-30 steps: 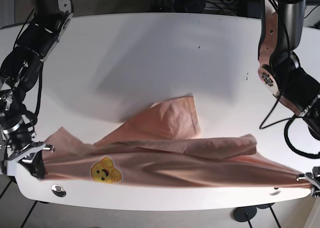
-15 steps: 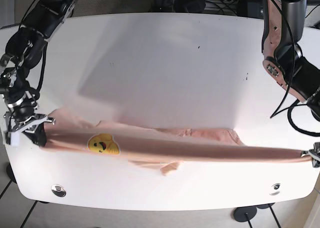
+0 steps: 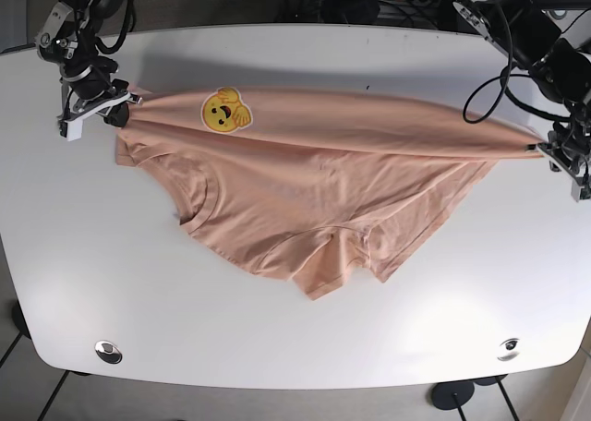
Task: Fold the T-shirt properly
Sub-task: 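Lift the shirt with both grippers and swing it to flatten, then grasp the shirt hem with the right gripper, left gripper holding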
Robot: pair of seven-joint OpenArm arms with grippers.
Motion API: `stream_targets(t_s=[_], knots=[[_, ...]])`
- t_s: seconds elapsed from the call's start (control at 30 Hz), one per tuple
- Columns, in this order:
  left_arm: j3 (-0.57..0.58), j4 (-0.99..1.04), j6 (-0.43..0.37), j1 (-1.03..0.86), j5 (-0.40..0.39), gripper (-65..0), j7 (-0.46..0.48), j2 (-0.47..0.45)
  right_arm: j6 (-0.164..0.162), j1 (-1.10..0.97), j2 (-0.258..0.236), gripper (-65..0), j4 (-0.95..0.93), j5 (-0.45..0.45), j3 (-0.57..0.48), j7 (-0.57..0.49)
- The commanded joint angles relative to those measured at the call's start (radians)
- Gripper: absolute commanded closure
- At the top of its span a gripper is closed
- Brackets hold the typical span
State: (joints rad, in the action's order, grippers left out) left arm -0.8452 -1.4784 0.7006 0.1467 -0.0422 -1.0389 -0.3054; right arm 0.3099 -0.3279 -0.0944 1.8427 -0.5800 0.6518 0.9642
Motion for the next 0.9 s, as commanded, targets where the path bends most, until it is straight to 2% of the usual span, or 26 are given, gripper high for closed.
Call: stream_targets(t_s=[0.03, 0.1, 0.13, 0.17, 0.2, 0.23, 0.27, 0.37, 0.43, 0.47, 0.53, 0.57, 0.73, 0.9], knots=[[-0.009, -0.028, -0.002, -0.014, -0.005, 0.0, 0.050, -0.028, -0.002, -0.027, -0.012, -4.9, 0.016, -0.011, 0.003, -0.026], [-0.009, -0.029, -0.002, -0.045, -0.005, 0.0, 0.062, -0.028, -0.002, -0.047, -0.012, -17.1, 0.024, -0.011, 0.001, -0.027], [-0.010, -0.029, -0.002, -0.058, -0.005, 0.0, 0.073, -0.028, -0.002, -0.049, -0.012, -29.0, 0.025, -0.011, 0.001, -0.027], [-0.010, -0.029, -0.002, -0.063, -0.005, 0.0, 0.081, -0.028, -0.002, -0.044, -0.012, -36.1, 0.025, -0.011, 0.004, -0.027], [-0.010, -0.029, -0.002, -0.065, -0.005, 0.0, 0.088, -0.028, -0.002, -0.041, -0.015, -46.5, 0.025, -0.011, 0.003, -0.027], [-0.012, -0.029, -0.002, -0.074, -0.005, 0.0, 0.088, -0.028, -0.002, -0.027, -0.018, -53.9, 0.025, -0.011, 0.000, -0.029], [-0.012, -0.029, -0.002, -0.075, -0.005, 0.0, 0.088, -0.030, -0.002, 0.008, -0.018, -58.0, 0.021, -0.010, 0.000, -0.029], [-0.012, -0.029, -0.002, -0.075, -0.005, 0.0, 0.088, -0.030, -0.002, 0.115, -0.023, -58.3, 0.015, -0.007, -0.037, -0.029], [-0.012, -0.029, -0.002, -0.075, -0.005, 0.0, 0.088, -0.031, -0.002, 0.189, -0.052, -58.3, -0.001, -0.007, -0.094, -0.029], [-0.012, -0.029, -0.002, -0.075, -0.005, 0.0, 0.088, -0.031, -0.002, 0.250, -0.063, -58.3, -0.045, -0.005, -0.154, -0.029], [-0.010, -0.029, -0.002, -0.075, -0.005, 0.0, 0.088, -0.033, -0.002, 0.349, -0.094, -58.3, -0.136, -0.005, -0.206, -0.031], [-0.010, -0.029, -0.002, -0.075, -0.005, 0.0, 0.088, -0.033, -0.002, 0.424, -0.112, -58.3, -0.235, -0.005, -0.258, -0.032], [-0.010, -0.029, -0.002, -0.075, -0.005, 0.0, 0.088, -0.034, -0.002, 0.674, -0.187, -58.3, -0.622, -0.007, -0.468, -0.178], [-0.010, -0.029, -0.002, -0.075, -0.005, 0.0, 0.088, -0.034, 0.001, 0.781, -0.209, -58.3, -0.868, -0.010, -0.631, -0.317]])
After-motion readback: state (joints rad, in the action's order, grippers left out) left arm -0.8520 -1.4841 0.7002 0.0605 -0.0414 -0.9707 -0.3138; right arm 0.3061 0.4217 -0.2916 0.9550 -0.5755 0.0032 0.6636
